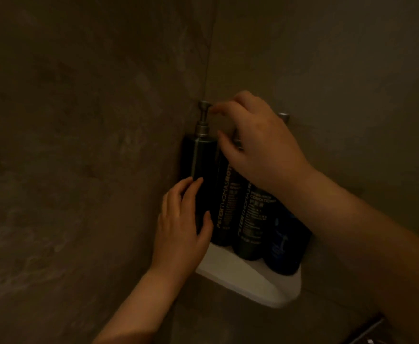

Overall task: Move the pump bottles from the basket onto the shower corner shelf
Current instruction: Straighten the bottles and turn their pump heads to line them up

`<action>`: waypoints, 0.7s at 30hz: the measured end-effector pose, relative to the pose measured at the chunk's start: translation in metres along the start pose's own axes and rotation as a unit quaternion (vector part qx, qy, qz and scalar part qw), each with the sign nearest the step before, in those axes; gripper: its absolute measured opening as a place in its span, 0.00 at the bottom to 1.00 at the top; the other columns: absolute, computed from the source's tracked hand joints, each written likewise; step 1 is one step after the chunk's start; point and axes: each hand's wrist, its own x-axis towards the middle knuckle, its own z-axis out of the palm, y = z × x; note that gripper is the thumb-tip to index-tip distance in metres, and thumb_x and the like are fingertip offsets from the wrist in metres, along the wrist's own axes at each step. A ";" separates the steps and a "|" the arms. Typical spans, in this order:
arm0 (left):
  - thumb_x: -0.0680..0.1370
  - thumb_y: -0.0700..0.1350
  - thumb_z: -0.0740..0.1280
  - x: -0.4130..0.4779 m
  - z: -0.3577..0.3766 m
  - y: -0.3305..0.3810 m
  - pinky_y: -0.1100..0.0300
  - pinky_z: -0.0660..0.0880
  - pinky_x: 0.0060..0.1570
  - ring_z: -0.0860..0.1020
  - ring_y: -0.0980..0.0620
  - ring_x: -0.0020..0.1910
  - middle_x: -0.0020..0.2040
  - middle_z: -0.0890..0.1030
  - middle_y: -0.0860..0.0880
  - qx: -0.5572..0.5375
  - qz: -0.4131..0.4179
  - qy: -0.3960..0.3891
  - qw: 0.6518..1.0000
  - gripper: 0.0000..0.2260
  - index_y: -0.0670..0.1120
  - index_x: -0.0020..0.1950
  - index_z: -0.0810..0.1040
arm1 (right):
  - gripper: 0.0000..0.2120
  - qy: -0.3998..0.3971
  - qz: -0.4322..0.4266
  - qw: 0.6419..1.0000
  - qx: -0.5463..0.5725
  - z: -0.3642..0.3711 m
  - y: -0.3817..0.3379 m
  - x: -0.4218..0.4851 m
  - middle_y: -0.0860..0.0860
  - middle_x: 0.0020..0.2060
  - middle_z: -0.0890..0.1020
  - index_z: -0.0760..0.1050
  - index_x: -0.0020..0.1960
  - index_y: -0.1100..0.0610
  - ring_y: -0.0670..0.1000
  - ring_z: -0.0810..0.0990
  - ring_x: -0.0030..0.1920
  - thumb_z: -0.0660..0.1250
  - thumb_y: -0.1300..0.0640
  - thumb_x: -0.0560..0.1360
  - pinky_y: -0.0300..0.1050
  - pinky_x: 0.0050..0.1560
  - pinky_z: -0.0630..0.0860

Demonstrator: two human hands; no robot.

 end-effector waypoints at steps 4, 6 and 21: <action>0.73 0.42 0.68 0.002 0.008 -0.006 0.54 0.59 0.65 0.62 0.49 0.68 0.70 0.61 0.48 0.010 -0.007 -0.002 1.000 0.33 0.49 0.75 0.56 | 0.15 -0.010 0.031 0.999 -0.003 -0.001 0.007 0.046 0.54 0.53 0.75 0.74 0.60 0.56 0.53 0.75 0.52 0.61 0.53 0.75 0.46 0.49 0.72; 0.73 0.43 0.68 0.000 0.011 -0.008 0.53 0.58 0.66 0.61 0.48 0.69 0.71 0.59 0.48 0.007 -0.014 -0.009 1.000 0.36 0.51 0.76 0.51 | 0.15 -0.053 0.048 0.997 -0.025 0.001 0.012 0.067 0.53 0.53 0.76 0.75 0.60 0.55 0.53 0.76 0.53 0.60 0.51 0.76 0.42 0.47 0.69; 0.75 0.48 0.66 -0.008 0.011 -0.016 0.56 0.53 0.67 0.49 0.59 0.70 0.74 0.49 0.55 -0.018 -0.031 -0.052 0.998 0.40 0.57 0.75 0.40 | 0.13 -0.223 0.112 0.968 -0.008 0.009 0.007 0.101 0.51 0.51 0.82 0.80 0.58 0.54 0.46 0.75 0.47 0.65 0.52 0.76 0.38 0.44 0.66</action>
